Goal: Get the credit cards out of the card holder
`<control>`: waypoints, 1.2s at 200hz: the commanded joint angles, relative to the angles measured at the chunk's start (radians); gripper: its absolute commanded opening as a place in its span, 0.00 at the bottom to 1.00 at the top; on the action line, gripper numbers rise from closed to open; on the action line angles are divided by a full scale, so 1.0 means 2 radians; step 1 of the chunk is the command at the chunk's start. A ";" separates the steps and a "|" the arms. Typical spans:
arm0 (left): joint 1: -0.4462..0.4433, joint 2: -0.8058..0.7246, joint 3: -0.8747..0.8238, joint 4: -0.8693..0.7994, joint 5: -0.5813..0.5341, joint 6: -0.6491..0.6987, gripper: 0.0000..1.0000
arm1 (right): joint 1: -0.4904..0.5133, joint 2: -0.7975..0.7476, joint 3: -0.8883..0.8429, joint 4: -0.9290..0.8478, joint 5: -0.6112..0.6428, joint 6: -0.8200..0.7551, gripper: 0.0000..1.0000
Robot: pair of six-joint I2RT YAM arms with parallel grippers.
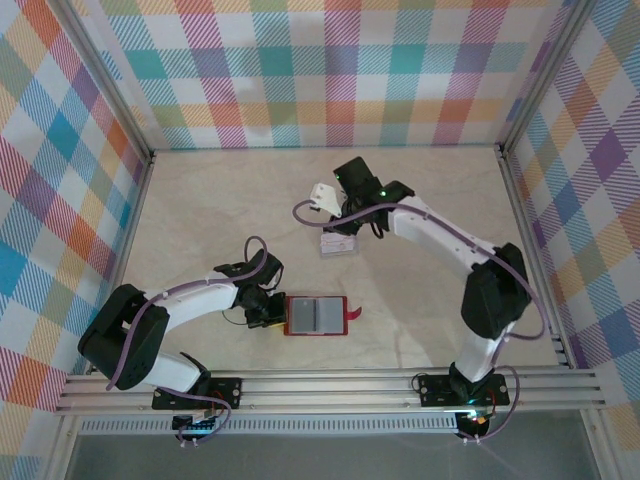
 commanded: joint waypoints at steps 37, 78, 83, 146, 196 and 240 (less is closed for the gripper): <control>-0.012 -0.015 0.002 -0.005 0.024 0.001 0.07 | 0.019 -0.096 -0.141 0.078 -0.106 0.358 0.39; -0.005 -0.042 0.026 -0.033 -0.011 -0.007 0.06 | 0.034 -0.114 -0.210 0.097 -0.163 0.538 0.32; -0.005 -0.044 0.028 -0.032 -0.010 -0.009 0.06 | 0.036 -0.114 -0.216 0.099 -0.170 0.556 0.31; -0.002 -0.006 0.028 0.026 0.034 -0.030 0.02 | 0.057 -0.071 -0.275 0.186 -0.271 0.696 0.27; 0.005 0.016 0.011 0.046 0.041 -0.027 0.00 | 0.077 -0.017 -0.276 0.219 -0.283 0.723 0.23; 0.009 0.017 0.000 0.044 0.037 -0.020 0.00 | 0.090 0.016 -0.264 0.228 -0.288 0.734 0.19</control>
